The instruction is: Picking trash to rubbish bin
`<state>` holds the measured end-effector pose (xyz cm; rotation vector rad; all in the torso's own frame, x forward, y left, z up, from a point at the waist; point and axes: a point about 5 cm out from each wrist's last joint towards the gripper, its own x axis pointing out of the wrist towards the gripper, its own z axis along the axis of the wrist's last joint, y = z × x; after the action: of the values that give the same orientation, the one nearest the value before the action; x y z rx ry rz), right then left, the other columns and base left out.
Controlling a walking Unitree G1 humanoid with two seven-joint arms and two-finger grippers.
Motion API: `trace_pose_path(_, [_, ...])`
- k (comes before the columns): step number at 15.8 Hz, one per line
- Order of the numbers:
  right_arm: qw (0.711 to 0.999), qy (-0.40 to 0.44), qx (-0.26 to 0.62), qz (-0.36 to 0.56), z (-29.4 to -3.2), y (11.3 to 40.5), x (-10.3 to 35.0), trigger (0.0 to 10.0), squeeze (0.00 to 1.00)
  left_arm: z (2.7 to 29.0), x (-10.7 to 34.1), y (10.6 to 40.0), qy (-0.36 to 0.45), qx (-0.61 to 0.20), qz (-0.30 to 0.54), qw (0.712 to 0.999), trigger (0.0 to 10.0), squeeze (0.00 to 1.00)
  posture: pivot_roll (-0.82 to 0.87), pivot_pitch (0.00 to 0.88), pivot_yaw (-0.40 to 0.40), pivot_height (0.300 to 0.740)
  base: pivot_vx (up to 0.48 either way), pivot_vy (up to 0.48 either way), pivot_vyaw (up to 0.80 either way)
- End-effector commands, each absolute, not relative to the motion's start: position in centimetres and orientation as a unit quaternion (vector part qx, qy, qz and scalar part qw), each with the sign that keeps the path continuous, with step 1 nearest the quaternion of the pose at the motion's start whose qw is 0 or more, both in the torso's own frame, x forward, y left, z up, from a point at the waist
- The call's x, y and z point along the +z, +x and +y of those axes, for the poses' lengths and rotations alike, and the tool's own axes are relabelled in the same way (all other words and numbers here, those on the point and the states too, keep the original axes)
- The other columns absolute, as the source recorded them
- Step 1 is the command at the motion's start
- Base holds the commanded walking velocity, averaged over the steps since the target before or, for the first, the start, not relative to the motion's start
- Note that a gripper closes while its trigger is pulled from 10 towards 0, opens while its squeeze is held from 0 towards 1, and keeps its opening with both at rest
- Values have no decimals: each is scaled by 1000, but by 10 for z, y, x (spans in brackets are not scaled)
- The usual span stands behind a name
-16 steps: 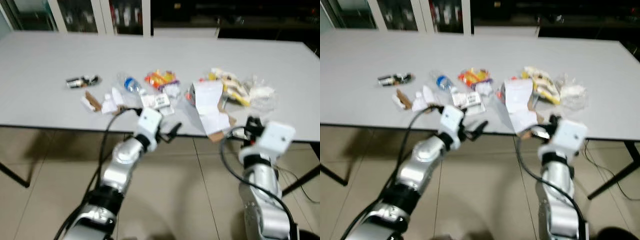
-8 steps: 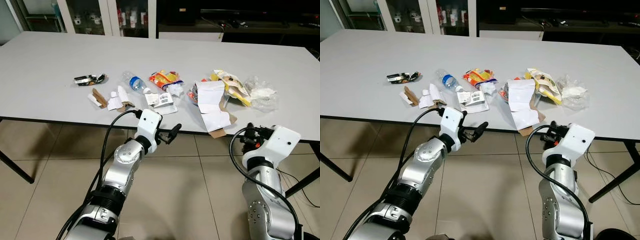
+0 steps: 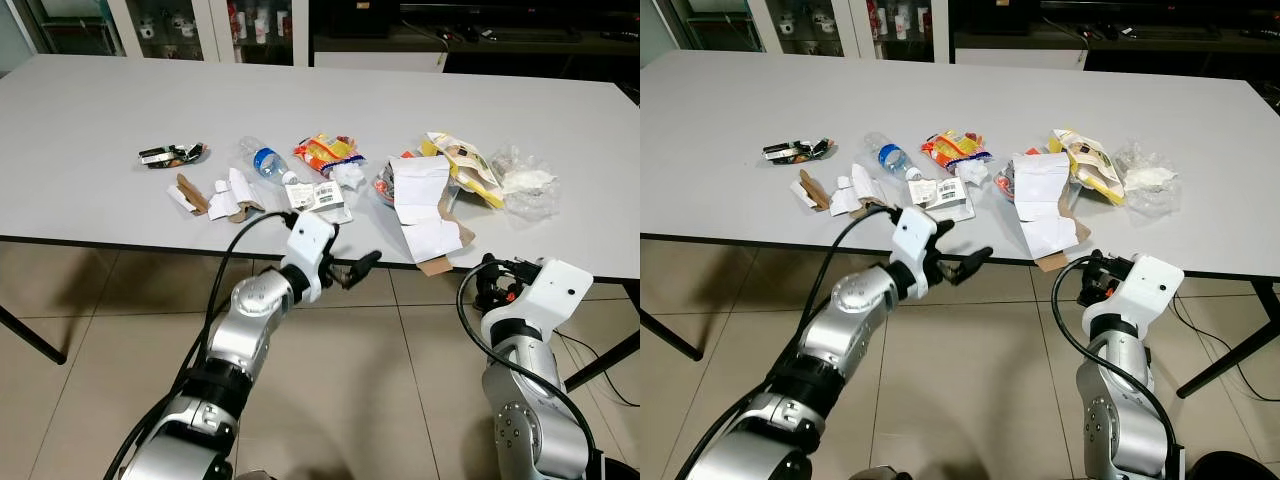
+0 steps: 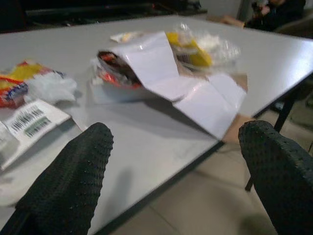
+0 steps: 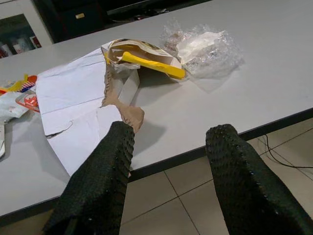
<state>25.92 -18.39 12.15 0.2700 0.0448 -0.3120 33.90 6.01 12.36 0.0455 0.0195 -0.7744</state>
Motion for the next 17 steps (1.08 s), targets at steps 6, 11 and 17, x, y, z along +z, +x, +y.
trace_pose_path(6, [980, 122, -158, 1, -182, 258, 130, 10000, 0, 60, 124, 342, -2, -369, 27, 929, 10000, 0, 135, 71, -3, 740, 0, 0, -800])
trace_pose_path(11, [980, 121, -156, -5, -180, 257, 131, 10000, 0, 61, 125, 342, -4, -368, 28, 929, 10000, 0, 133, 77, -4, 740, 0, 206, -741])
trace_pose_path(17, [981, 117, -154, -10, -180, 257, 133, 10000, 0, 61, 124, 342, -3, -368, 31, 929, 10000, 0, 132, 80, -3, 740, 0, 421, 0])
